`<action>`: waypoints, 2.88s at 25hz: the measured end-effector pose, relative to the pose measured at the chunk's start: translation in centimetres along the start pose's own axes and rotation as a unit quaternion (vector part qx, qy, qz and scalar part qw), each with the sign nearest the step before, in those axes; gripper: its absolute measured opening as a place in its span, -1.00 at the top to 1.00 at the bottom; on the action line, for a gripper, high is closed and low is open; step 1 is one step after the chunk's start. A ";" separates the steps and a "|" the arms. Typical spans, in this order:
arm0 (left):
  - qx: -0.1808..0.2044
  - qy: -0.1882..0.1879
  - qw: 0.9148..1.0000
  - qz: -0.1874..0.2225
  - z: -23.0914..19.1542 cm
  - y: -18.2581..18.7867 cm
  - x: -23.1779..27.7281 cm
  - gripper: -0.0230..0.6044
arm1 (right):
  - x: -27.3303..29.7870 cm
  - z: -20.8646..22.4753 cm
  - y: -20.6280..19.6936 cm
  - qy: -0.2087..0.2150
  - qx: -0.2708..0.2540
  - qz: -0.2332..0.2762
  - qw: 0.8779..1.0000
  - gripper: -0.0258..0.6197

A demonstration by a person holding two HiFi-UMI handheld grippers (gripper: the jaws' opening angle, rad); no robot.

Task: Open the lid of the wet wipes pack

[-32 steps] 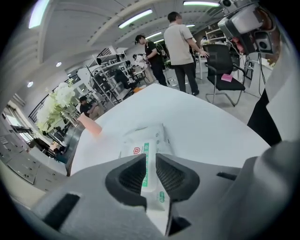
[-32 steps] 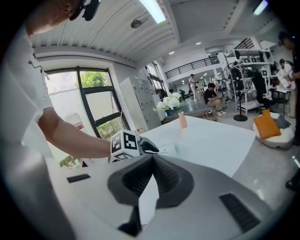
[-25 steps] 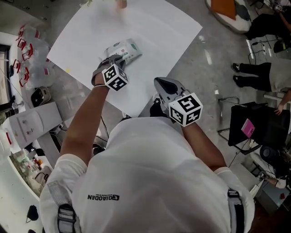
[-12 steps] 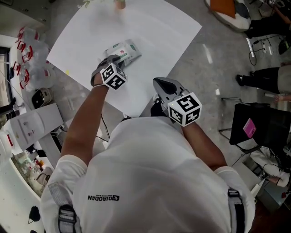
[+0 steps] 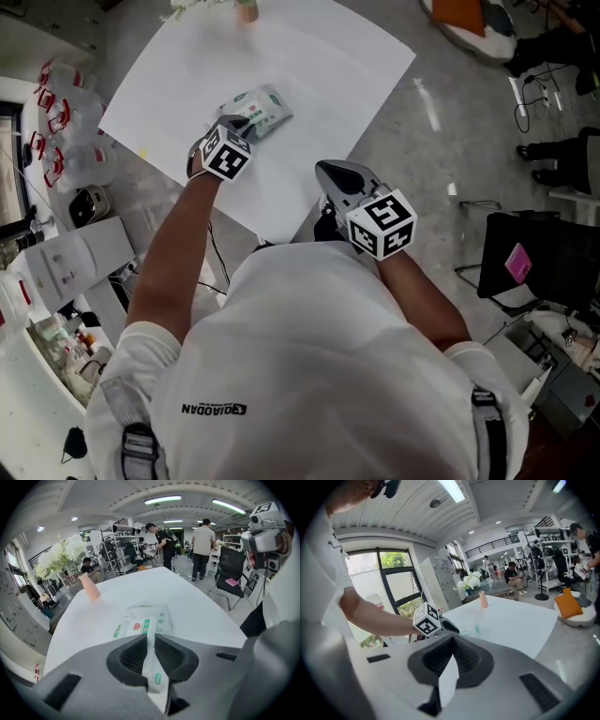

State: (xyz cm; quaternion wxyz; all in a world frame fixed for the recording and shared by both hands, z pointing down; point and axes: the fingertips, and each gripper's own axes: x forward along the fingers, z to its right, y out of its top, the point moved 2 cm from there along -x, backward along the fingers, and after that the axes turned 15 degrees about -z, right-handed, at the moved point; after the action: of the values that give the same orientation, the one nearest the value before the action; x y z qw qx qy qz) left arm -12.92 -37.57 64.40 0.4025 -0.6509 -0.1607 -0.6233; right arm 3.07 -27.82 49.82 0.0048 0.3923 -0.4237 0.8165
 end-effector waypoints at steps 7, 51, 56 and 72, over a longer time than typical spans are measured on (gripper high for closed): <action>-0.021 -0.041 0.999 0.010 -0.1 0.2 -1.0 0.79 | -0.1 -0.4 0.2 0.003 -0.005 0.000 1.000 0.90; -0.071 0.027 0.997 -0.032 -11.0 0.1 4.6 0.75 | -0.3 1.9 -0.6 -0.018 0.021 -0.025 0.999 0.90; -0.075 0.011 0.997 -0.030 -10.7 0.1 4.9 0.76 | -0.4 2.0 -0.9 -0.022 0.026 -0.025 0.999 0.90; -0.111 0.036 0.993 0.014 -12.0 1.0 0.3 0.70 | -2.4 0.6 -1.1 -0.045 0.020 -0.003 0.999 0.90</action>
State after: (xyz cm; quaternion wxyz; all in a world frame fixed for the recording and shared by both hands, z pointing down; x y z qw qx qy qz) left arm -20.28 -46.98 63.17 0.3415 -0.6708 -0.0666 -0.6549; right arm 5.48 -26.72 49.17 -0.0197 0.4301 -0.4062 0.8060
